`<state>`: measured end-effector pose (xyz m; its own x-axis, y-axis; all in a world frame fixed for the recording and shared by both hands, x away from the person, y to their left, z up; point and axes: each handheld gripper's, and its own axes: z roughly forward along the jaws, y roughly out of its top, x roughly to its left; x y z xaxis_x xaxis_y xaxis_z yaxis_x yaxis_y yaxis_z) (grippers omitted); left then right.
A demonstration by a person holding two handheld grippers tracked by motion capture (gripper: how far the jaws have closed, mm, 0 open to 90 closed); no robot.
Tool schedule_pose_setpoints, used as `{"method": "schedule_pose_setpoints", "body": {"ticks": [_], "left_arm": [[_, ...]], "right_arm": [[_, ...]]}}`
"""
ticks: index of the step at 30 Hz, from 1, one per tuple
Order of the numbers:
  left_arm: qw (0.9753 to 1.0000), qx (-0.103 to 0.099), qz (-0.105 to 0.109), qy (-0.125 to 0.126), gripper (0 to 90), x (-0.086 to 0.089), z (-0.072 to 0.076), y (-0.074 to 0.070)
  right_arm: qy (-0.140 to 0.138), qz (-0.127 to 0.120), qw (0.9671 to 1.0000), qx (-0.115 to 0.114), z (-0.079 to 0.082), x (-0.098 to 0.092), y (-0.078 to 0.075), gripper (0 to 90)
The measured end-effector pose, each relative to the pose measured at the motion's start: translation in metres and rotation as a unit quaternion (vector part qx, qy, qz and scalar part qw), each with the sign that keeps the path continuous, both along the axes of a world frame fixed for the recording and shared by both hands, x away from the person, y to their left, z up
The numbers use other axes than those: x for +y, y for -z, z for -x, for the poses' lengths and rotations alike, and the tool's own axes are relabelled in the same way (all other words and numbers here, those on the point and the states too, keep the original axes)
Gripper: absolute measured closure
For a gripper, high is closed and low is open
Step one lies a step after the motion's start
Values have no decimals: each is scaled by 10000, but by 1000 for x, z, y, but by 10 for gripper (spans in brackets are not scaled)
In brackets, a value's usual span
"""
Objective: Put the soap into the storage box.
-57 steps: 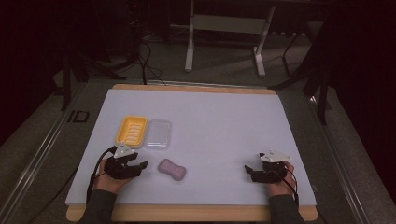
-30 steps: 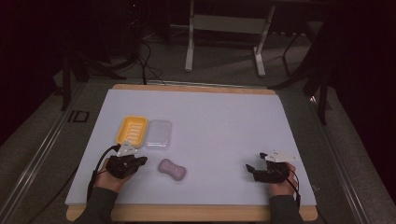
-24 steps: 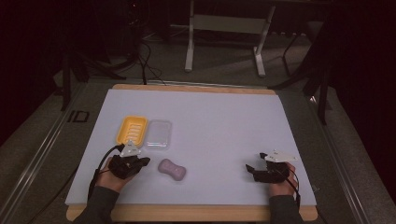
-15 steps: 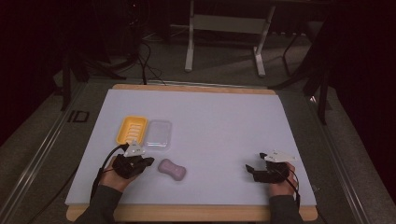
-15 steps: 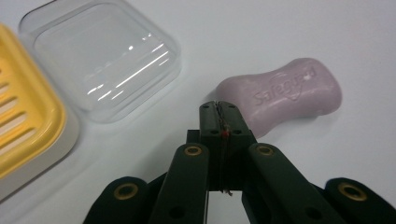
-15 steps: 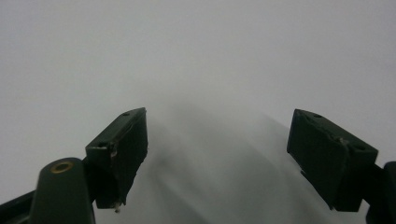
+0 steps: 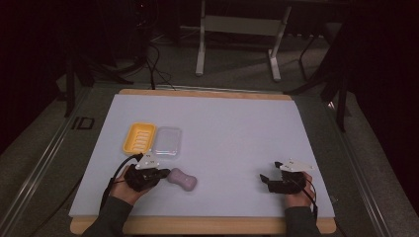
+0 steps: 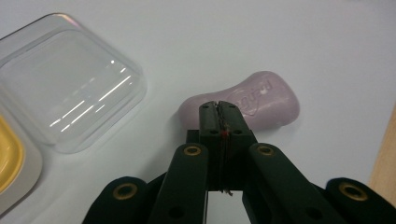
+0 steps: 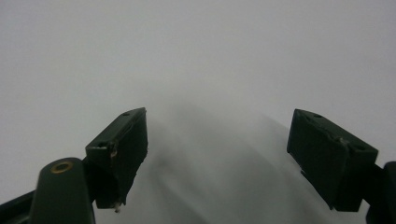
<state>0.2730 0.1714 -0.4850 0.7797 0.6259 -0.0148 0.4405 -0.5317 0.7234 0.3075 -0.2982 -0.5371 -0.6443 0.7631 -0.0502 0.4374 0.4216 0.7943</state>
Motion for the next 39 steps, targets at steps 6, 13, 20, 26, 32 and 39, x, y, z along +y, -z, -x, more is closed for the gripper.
{"method": "schedule_pose_setpoints", "body": {"ticks": [6,13,20,26,32,39], "left_arm": [[9997,-30,-101,215,893,-8,2,-1],[9989,-13,-159,434,891,-16,1,-1],[9975,-2,-234,673,888,-28,0,0],[9954,68,-266,917,888,-36,0,2],[9930,156,-355,1116,886,-44,-2,7],[9883,224,-466,1437,878,-54,0,13]], "right_arm": [[-14,17,10000,-14,0,0,0,200],[-16,35,10000,-16,0,1,0,201],[-27,43,10000,-19,0,1,0,200],[-29,45,10000,-23,1,1,0,200],[-36,70,10000,-24,1,2,0,201],[-40,69,10000,-19,1,2,0,200]]}}
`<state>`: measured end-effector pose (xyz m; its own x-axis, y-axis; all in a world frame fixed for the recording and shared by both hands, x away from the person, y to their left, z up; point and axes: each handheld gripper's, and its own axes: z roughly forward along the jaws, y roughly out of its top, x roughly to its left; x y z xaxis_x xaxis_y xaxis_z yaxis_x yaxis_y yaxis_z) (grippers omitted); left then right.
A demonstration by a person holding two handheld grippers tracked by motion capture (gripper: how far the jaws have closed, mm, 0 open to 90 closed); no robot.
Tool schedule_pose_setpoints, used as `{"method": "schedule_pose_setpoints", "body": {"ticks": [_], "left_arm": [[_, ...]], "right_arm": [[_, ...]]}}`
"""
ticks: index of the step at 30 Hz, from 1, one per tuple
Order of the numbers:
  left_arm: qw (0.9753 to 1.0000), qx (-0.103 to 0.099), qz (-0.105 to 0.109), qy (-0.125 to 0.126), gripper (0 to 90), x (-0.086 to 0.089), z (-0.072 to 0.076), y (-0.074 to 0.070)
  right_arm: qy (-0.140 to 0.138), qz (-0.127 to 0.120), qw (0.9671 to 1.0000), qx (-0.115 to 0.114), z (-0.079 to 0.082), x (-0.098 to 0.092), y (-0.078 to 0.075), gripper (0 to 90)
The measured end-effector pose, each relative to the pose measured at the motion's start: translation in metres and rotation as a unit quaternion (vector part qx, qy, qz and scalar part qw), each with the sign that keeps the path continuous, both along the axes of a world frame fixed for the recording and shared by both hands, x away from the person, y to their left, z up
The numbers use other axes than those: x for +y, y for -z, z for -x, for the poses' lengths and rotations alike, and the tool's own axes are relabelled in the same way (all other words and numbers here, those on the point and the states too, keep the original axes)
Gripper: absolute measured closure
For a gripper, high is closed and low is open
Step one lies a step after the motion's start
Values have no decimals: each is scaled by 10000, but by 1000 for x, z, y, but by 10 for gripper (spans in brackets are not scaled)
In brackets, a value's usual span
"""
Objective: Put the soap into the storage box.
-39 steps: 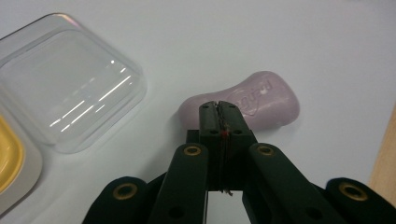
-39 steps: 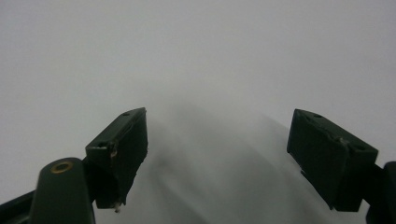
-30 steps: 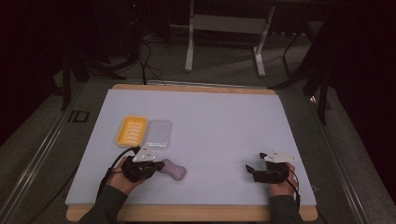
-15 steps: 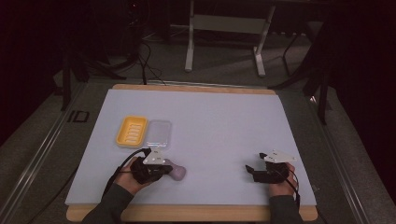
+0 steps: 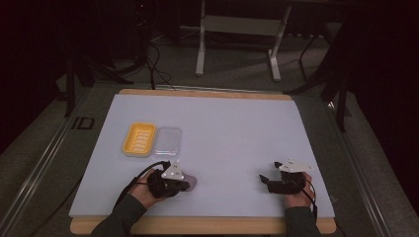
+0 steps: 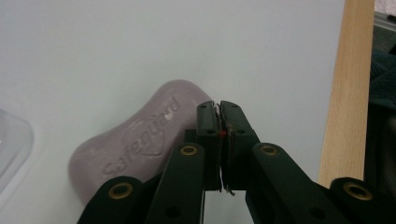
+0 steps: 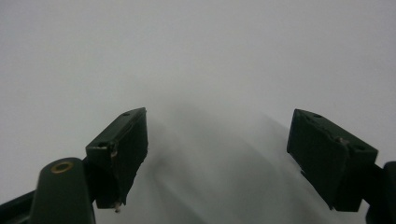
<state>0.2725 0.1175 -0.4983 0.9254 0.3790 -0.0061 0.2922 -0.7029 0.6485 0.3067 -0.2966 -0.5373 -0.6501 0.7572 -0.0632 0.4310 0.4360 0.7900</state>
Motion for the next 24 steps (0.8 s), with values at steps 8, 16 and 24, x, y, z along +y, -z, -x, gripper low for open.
{"method": "schedule_pose_setpoints", "body": {"ticks": [8,16,24], "left_arm": [[9996,139,-43,251,879,-7,3,6],[9984,316,-121,460,880,-13,4,20],[9981,416,-153,429,881,-14,0,24]], "right_arm": [[2,3,10000,-7,0,0,0,201],[3,2,10000,-10,0,0,0,201],[4,-1,10000,-9,0,0,0,201]]}}
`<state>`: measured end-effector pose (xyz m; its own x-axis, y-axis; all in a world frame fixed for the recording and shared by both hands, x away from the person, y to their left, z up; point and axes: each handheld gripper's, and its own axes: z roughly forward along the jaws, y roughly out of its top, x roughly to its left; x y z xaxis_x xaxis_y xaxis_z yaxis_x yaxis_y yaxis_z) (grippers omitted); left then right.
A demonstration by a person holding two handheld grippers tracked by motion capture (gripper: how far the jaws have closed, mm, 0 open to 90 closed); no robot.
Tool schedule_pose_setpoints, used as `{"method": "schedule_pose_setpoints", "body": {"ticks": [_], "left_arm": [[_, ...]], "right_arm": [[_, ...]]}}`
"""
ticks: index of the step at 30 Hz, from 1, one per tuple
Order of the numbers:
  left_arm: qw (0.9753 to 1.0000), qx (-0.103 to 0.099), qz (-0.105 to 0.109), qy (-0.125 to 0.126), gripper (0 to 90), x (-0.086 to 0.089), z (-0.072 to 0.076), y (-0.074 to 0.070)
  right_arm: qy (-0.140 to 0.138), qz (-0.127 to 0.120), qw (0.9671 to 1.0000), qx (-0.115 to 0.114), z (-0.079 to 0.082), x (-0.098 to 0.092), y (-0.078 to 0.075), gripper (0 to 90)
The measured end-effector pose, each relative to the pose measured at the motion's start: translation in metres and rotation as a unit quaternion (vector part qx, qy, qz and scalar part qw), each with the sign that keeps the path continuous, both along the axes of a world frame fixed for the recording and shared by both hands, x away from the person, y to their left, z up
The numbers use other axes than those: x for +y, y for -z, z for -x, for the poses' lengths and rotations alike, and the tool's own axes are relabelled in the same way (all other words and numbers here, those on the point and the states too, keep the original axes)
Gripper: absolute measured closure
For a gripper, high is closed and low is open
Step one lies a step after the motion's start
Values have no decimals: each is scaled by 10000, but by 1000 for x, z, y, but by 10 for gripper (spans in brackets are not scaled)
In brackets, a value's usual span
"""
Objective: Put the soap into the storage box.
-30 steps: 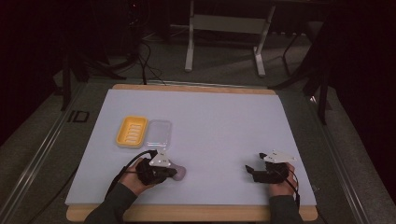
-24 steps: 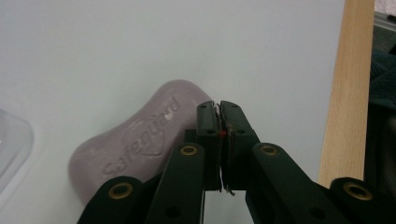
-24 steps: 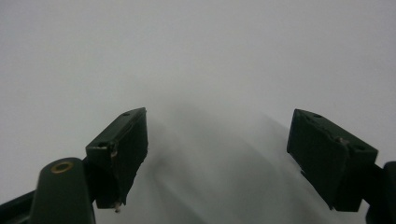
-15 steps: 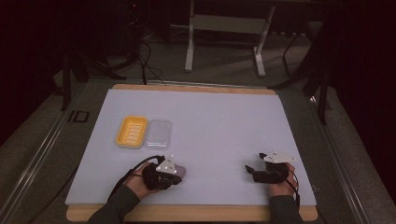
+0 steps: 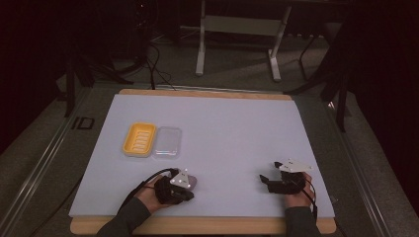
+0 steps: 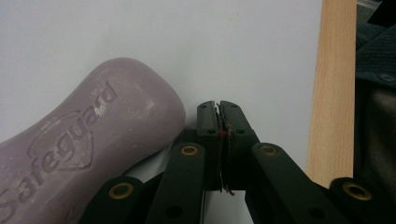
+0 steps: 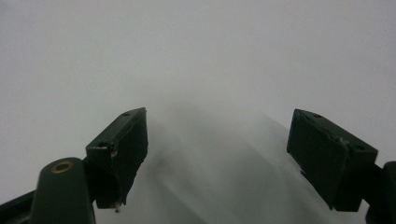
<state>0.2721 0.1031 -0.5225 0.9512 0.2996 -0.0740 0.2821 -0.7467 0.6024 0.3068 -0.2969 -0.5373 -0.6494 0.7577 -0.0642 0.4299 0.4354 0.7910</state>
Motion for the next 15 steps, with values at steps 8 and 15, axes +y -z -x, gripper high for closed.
{"method": "schedule_pose_setpoints", "body": {"ticks": [8,15], "left_arm": [[9999,-69,-54,-132,875,-3,-4,-1],[9991,-149,-94,-381,849,-7,-10,-1]], "right_arm": [[12,-13,10000,-18,0,0,0,201],[11,-20,10000,-24,0,0,0,201]]}}
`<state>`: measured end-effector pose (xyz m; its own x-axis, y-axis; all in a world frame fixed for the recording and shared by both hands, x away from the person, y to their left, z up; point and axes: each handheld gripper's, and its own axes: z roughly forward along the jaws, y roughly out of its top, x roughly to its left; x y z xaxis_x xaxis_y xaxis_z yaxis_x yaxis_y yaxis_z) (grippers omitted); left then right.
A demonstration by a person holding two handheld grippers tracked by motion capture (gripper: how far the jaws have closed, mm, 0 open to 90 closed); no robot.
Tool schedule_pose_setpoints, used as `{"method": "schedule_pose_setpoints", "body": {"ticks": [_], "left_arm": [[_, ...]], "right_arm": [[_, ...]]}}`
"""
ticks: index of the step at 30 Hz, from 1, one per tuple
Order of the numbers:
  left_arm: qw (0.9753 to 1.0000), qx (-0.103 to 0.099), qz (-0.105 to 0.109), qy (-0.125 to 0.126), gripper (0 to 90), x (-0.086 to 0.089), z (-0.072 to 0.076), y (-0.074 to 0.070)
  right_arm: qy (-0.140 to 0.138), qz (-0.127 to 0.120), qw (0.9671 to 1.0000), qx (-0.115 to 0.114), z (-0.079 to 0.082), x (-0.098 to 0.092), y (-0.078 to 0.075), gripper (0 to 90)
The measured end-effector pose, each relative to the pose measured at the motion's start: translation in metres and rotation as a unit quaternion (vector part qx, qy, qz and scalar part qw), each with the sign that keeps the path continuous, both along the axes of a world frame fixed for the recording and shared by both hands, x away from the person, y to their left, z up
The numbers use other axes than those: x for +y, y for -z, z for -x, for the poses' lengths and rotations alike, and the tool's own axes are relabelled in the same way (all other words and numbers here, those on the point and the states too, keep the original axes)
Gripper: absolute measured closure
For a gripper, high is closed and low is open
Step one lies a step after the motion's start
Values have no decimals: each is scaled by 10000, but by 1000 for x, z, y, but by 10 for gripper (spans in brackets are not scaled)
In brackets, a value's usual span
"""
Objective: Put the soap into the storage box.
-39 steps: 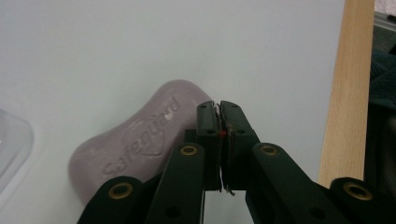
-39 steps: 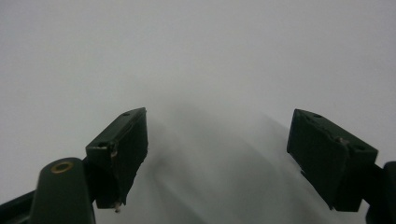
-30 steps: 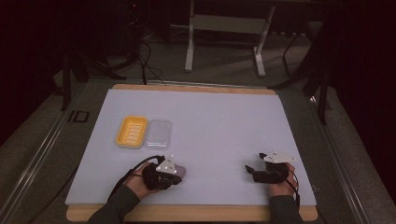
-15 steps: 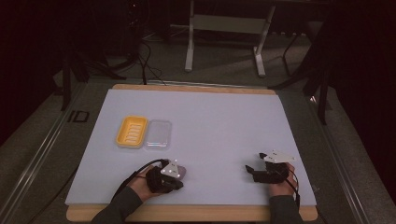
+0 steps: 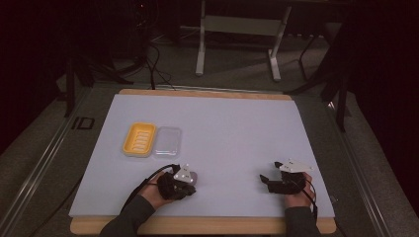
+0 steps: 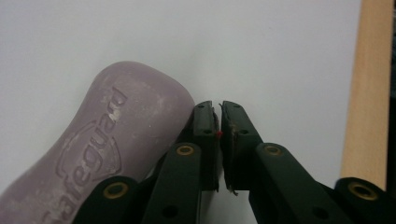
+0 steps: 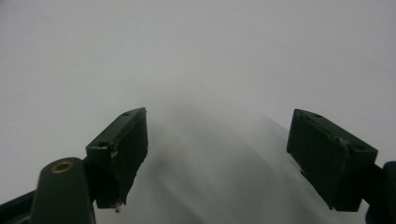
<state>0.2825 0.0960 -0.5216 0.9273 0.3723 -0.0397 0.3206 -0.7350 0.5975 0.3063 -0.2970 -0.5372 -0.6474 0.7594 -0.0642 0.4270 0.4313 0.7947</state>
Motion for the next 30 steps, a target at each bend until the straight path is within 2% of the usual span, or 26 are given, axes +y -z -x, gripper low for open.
{"method": "schedule_pose_setpoints", "body": {"ticks": [4,11,19,25,30], "left_arm": [[9997,-12,12,-230,834,-3,-4,0],[9979,-88,-196,-608,819,-6,-16,-3],[9961,-97,-199,-849,814,1,-30,-3],[9965,-15,-314,-770,784,2,-34,-5],[9976,-81,-328,-600,711,1,-29,-17]], "right_arm": [[1,0,10000,-1,0,0,0,201],[-3,5,10000,-3,0,0,0,201],[-12,8,10000,-7,0,0,0,202],[-18,21,10000,-8,0,0,0,202],[-8,11,10000,-9,0,0,0,202]]}}
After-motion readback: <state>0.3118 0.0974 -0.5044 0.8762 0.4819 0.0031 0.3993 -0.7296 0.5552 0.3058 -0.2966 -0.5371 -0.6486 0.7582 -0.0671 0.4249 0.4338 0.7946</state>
